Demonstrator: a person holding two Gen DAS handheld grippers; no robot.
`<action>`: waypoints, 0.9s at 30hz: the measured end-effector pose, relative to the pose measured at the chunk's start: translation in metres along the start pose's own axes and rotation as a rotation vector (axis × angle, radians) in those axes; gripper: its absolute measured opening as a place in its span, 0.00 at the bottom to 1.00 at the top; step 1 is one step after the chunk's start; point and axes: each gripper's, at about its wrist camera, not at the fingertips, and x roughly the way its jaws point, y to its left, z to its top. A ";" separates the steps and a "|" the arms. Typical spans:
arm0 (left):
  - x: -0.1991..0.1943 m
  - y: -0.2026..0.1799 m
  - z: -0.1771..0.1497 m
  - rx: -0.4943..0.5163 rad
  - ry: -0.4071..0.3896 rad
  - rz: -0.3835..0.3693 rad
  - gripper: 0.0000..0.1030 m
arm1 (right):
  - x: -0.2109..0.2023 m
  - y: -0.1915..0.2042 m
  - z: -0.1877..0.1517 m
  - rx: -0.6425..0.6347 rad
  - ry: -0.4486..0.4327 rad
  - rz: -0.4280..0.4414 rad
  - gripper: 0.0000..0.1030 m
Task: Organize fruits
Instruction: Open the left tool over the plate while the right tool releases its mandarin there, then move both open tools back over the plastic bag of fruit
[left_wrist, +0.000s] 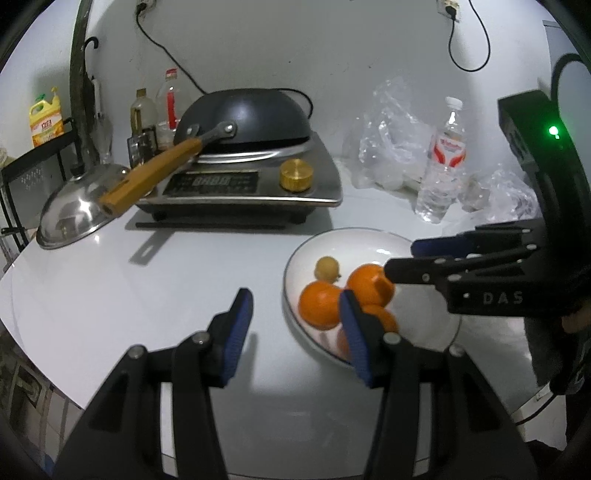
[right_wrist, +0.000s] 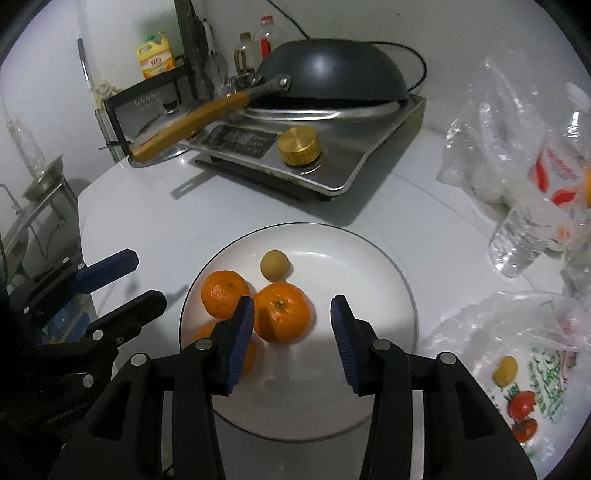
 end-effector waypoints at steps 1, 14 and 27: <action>-0.001 -0.003 0.001 0.004 -0.001 -0.002 0.49 | -0.004 0.000 -0.001 0.000 -0.005 -0.002 0.44; -0.017 -0.061 0.014 0.068 -0.022 -0.059 0.49 | -0.070 -0.037 -0.033 0.046 -0.084 -0.063 0.44; -0.027 -0.123 0.023 0.133 -0.042 -0.099 0.49 | -0.119 -0.074 -0.068 0.095 -0.139 -0.108 0.44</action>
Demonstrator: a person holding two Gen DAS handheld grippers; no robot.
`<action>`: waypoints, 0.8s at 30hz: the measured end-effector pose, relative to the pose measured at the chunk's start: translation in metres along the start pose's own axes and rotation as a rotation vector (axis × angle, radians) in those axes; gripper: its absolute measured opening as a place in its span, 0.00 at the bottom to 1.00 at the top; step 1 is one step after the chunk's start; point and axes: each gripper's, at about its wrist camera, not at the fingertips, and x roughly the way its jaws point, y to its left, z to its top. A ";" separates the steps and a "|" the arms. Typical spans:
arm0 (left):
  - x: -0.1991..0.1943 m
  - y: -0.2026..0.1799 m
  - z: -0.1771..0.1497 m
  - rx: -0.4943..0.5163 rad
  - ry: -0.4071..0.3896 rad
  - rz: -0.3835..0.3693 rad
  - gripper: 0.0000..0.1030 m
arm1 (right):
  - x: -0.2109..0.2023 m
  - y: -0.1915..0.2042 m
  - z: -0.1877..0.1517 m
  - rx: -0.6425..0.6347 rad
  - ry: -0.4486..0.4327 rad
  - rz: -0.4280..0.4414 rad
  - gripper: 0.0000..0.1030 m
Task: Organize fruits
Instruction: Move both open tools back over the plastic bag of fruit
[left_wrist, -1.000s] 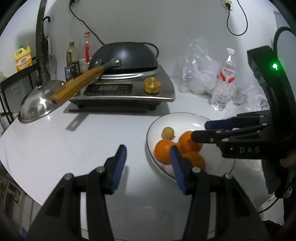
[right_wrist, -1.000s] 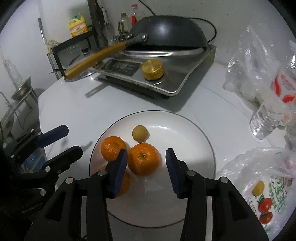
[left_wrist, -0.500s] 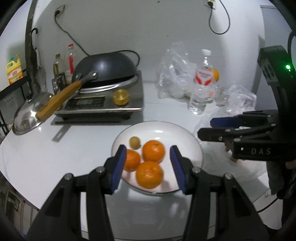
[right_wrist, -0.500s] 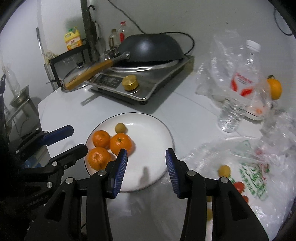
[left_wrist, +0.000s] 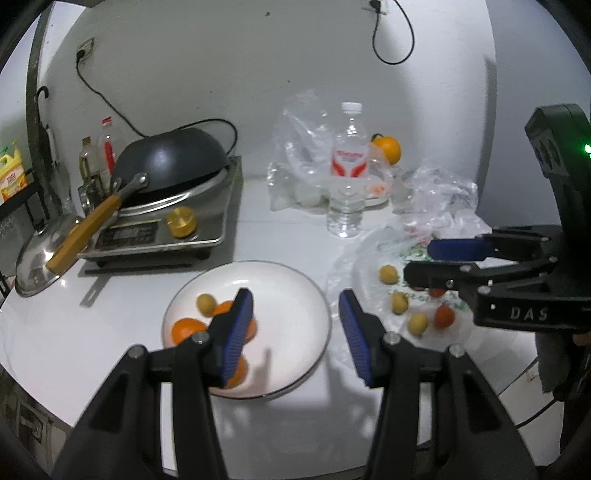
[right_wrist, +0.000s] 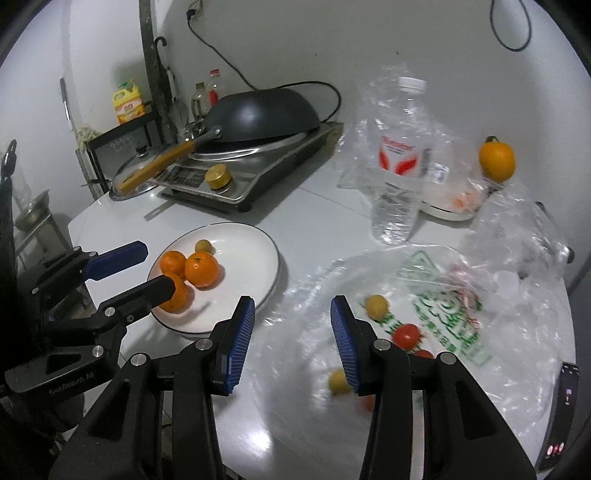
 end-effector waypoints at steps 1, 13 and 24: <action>0.000 -0.005 0.001 0.003 -0.001 -0.005 0.49 | -0.002 -0.004 -0.002 0.003 -0.003 -0.002 0.44; 0.008 -0.055 0.012 0.066 0.006 -0.043 0.65 | -0.028 -0.051 -0.030 0.065 -0.040 -0.039 0.44; 0.026 -0.094 0.009 0.121 0.051 -0.063 0.65 | -0.029 -0.084 -0.054 0.090 -0.011 -0.050 0.44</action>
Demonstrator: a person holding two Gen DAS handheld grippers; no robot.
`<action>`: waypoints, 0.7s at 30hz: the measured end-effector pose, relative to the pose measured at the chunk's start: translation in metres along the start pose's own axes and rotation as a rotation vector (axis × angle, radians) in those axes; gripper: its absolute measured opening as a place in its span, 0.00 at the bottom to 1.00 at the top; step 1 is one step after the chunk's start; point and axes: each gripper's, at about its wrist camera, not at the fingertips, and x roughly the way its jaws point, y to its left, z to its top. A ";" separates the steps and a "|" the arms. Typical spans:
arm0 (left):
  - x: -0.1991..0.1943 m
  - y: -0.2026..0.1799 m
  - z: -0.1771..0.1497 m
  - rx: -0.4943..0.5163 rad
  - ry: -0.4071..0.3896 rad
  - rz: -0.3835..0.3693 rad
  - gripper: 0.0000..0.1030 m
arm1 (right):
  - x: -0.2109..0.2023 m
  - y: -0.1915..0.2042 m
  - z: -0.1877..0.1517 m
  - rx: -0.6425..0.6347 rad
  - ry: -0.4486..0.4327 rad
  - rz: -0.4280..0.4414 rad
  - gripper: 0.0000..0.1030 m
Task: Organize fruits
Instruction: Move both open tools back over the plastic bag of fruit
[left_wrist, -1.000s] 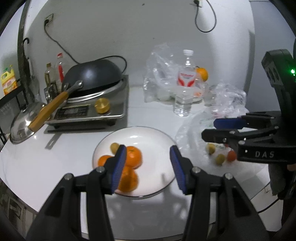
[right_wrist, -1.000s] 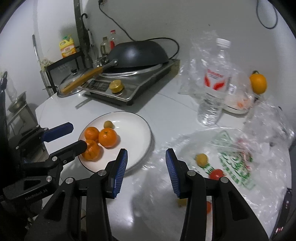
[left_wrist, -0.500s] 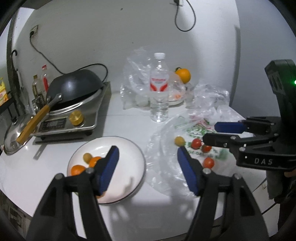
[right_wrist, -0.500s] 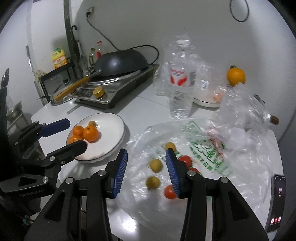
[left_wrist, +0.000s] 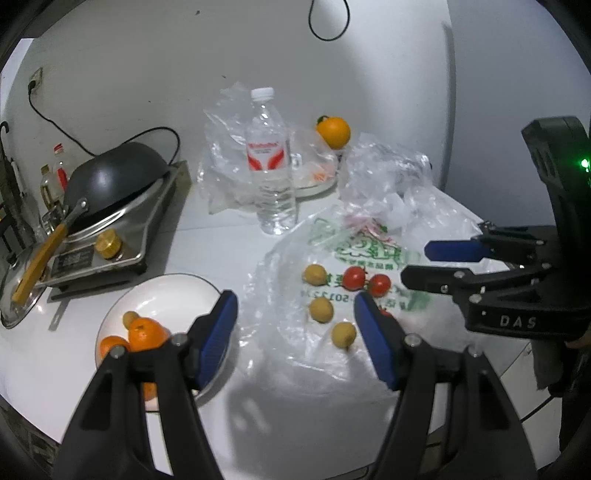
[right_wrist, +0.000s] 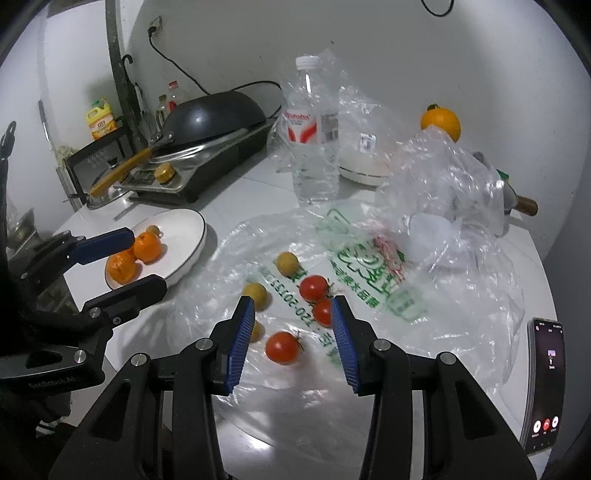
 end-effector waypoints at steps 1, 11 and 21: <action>0.001 -0.001 0.000 0.001 0.003 0.000 0.65 | 0.001 -0.002 -0.002 0.001 0.004 0.001 0.44; 0.018 -0.011 -0.007 -0.001 0.043 -0.002 0.65 | 0.013 -0.010 -0.011 0.001 0.043 0.024 0.44; 0.031 -0.013 -0.017 -0.006 0.083 0.002 0.65 | 0.035 -0.005 -0.021 -0.012 0.099 0.071 0.35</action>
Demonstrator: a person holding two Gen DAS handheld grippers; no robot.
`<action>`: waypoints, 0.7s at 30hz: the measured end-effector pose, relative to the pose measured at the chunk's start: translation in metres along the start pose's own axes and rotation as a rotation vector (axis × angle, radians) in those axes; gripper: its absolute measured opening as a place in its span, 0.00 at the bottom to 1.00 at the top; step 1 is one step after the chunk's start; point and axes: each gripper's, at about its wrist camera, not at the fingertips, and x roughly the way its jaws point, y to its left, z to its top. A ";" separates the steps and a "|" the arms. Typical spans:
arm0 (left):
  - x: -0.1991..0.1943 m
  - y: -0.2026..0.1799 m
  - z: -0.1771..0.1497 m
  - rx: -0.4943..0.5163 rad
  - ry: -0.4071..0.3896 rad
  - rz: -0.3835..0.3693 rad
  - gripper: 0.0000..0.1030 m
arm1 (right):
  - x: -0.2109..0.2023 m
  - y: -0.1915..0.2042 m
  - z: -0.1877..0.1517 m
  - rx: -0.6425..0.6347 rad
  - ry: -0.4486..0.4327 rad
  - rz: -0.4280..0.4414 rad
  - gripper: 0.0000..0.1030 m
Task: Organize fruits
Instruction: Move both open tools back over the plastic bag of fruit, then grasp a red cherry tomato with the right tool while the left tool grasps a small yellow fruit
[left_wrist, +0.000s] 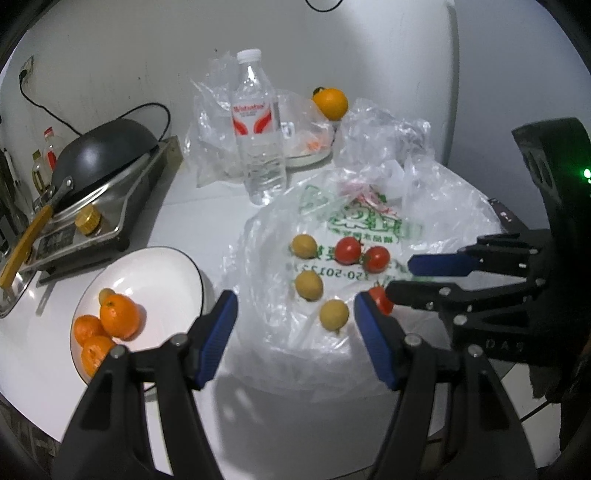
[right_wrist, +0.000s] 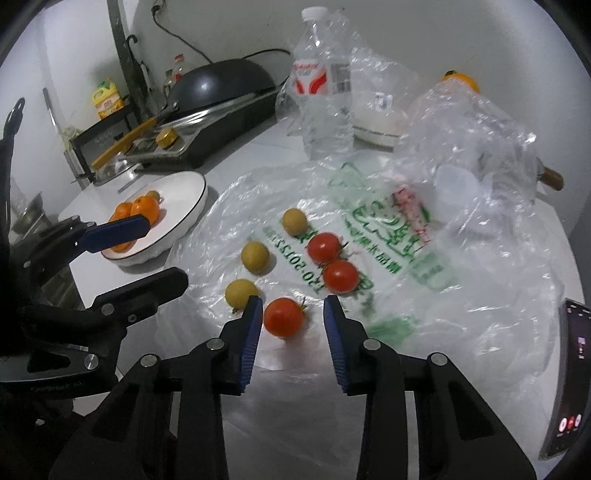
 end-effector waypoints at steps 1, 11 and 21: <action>0.001 0.000 -0.001 0.000 0.004 0.003 0.65 | 0.002 0.001 -0.001 -0.001 0.005 0.005 0.34; 0.011 -0.002 -0.004 0.007 0.027 0.019 0.65 | 0.020 0.001 -0.002 -0.004 0.049 0.034 0.34; 0.020 -0.011 -0.003 0.039 0.049 0.026 0.64 | 0.030 -0.002 -0.006 -0.017 0.085 0.065 0.29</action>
